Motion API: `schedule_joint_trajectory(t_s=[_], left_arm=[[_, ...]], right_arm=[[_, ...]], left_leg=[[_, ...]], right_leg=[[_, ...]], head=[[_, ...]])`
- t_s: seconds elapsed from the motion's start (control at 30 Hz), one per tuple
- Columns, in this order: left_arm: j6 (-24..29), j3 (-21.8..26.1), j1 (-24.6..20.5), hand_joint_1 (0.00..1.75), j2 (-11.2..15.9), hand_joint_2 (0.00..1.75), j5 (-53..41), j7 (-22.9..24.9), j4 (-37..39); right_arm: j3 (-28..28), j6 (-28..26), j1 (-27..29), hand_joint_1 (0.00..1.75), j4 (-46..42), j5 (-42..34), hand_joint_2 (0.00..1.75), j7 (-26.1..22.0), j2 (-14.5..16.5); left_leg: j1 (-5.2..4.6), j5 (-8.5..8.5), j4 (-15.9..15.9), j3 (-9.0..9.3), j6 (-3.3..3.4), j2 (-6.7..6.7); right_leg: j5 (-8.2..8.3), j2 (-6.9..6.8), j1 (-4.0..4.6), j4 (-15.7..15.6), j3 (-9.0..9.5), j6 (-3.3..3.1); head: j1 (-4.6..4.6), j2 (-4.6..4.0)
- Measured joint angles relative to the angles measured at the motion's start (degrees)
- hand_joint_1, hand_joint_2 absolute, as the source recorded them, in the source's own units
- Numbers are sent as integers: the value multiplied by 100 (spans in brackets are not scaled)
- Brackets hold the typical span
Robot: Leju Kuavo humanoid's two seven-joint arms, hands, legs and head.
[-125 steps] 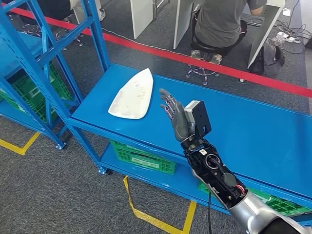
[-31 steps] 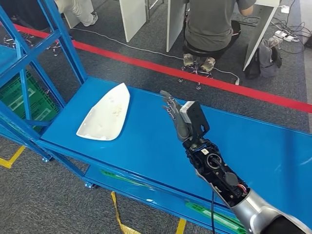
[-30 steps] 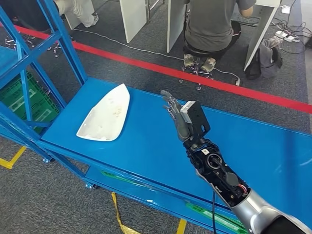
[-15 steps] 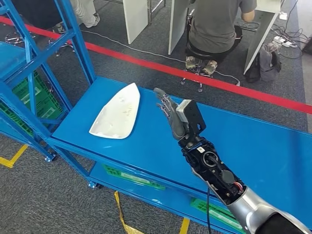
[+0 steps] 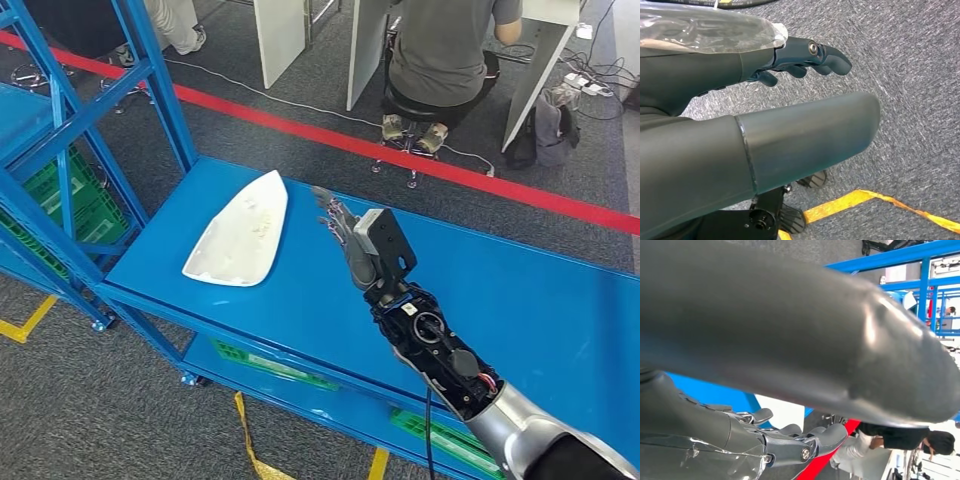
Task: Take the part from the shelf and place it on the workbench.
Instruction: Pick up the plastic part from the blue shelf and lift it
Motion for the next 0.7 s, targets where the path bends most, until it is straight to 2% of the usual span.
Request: schedule_joint_trajectory(t_s=[0.7], left_arm=[[1, 89, -6, 0, 24, 0, -5, 17, 0]], right_arm=[[165, 141, -360, 0, 415, -52, 0, -18, 0]], left_leg=[[15, 4, -13, 7, -8, 1]], right_leg=[[-5, 0, 13, 12, -6, -8]], head=[[1, 0]])
